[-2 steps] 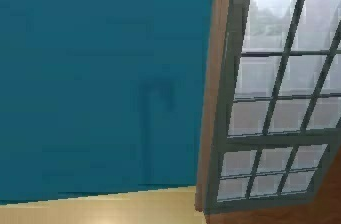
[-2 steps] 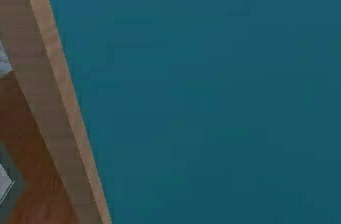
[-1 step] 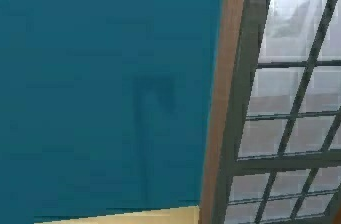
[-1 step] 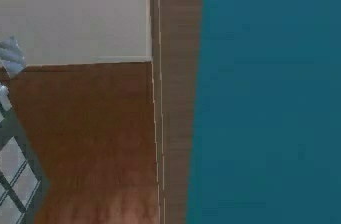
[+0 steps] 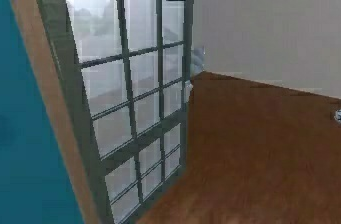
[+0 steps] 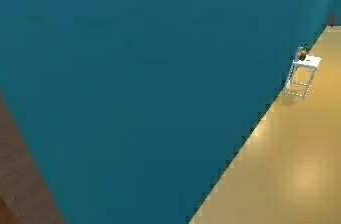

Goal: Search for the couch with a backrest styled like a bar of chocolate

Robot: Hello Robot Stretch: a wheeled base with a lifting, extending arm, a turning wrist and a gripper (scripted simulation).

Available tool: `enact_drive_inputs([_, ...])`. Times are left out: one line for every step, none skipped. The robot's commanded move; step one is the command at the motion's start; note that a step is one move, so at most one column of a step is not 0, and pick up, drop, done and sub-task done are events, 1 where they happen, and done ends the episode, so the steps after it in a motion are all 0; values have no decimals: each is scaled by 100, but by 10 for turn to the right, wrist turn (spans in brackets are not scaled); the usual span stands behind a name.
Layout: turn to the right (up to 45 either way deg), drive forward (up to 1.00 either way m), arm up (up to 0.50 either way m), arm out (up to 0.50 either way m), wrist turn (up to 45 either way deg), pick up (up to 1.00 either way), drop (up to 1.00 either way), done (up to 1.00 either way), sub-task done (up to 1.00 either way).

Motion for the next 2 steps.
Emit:
enact_drive_inputs([60, 0, 0, 0, 0, 0, 0, 0, 0])
enact_drive_inputs([0, 80, 0, 0, 0, 0, 0, 0, 0])
